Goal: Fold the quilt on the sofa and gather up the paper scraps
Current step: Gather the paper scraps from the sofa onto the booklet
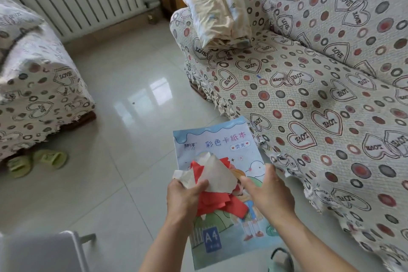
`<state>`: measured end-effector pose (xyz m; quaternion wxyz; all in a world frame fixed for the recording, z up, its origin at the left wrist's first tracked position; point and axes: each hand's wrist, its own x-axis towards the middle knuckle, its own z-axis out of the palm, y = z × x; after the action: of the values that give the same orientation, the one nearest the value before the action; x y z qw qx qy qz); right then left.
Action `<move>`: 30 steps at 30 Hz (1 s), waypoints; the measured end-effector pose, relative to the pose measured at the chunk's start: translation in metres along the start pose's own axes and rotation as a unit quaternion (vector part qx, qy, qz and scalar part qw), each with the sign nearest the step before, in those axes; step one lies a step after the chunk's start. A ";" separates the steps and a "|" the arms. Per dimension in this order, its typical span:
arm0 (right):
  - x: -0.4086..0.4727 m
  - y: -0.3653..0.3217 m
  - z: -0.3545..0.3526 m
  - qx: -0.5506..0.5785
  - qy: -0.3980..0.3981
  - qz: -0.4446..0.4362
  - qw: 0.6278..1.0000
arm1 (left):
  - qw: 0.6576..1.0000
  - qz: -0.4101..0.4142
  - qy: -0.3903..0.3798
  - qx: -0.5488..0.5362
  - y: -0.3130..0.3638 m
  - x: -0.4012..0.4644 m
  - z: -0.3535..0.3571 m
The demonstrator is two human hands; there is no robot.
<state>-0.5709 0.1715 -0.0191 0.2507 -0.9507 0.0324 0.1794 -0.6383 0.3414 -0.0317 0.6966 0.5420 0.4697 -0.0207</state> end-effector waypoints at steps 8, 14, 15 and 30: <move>0.086 -0.012 -0.028 -0.014 -0.005 -0.004 1.000 | 1.000 0.023 0.019 0.008 0.034 0.062 0.064; 0.175 0.002 -0.066 -0.028 -0.001 0.004 1.000 | 0.999 0.007 0.036 0.017 0.065 0.098 0.149; 0.179 0.001 -0.069 -0.030 0.001 0.000 1.000 | 0.999 0.013 0.039 0.020 0.071 0.096 0.154; 0.303 0.004 -0.068 0.042 -0.042 -0.015 0.998 | 0.994 -0.059 0.040 -0.082 0.109 0.166 0.213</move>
<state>-0.2662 0.1435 -0.0737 0.2947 -0.9312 0.0150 0.2142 -0.3523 0.3007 -0.0700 0.7169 0.4548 0.5284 -0.0014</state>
